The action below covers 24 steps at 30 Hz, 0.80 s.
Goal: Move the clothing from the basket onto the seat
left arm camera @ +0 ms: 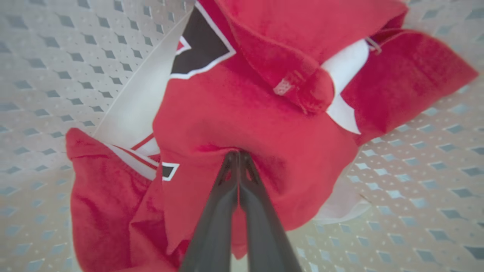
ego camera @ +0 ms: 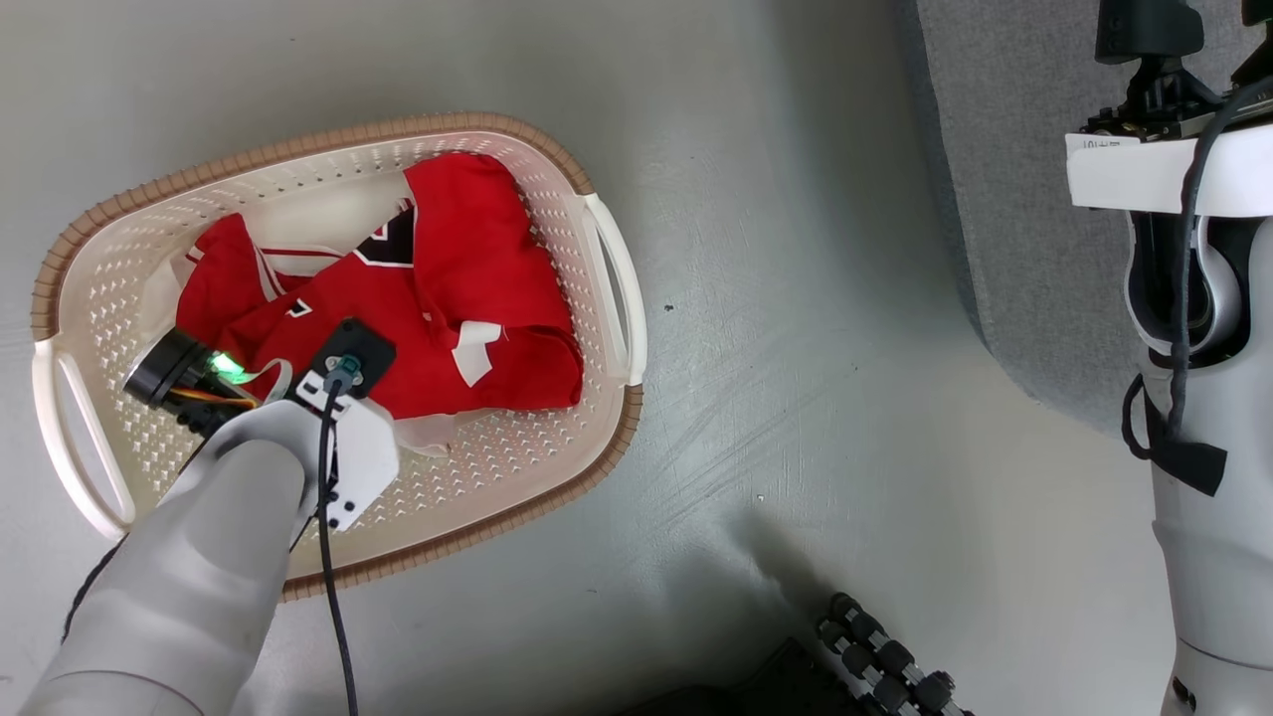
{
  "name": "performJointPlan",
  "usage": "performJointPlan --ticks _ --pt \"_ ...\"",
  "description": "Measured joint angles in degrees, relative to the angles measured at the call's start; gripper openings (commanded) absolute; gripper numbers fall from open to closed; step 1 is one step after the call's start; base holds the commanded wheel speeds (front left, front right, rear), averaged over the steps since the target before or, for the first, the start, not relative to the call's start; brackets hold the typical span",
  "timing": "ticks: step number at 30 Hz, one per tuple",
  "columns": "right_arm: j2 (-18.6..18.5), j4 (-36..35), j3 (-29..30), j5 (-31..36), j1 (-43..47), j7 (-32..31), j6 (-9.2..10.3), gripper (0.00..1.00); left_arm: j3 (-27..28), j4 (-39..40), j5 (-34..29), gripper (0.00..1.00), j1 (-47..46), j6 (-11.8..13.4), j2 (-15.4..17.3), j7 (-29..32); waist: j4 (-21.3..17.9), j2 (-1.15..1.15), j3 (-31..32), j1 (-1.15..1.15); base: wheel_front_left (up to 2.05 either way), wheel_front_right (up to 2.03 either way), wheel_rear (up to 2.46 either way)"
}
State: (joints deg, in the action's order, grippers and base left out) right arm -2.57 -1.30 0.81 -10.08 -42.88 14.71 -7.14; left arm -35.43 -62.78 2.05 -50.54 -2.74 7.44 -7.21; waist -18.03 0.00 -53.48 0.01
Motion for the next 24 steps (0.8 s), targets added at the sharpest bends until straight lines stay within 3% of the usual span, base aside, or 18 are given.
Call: performJointPlan --ticks 15,24 --pt "0.00 0.33 1.23 0.09 0.10 0.00 0.00 1.00 -0.12 3.75 0.00 0.00 -0.62 0.00 -0.54 -5.56 1.68 0.00 1.68 0.00 0.00 0.00 0.00" --pt "-0.01 0.41 2.15 1.70 0.20 0.00 0.00 1.00 1.16 7.67 1.44 0.00 3.22 0.83 1.46 -7.02 3.21 0.00 3.07 0.00 0.00 0.00 0.00"
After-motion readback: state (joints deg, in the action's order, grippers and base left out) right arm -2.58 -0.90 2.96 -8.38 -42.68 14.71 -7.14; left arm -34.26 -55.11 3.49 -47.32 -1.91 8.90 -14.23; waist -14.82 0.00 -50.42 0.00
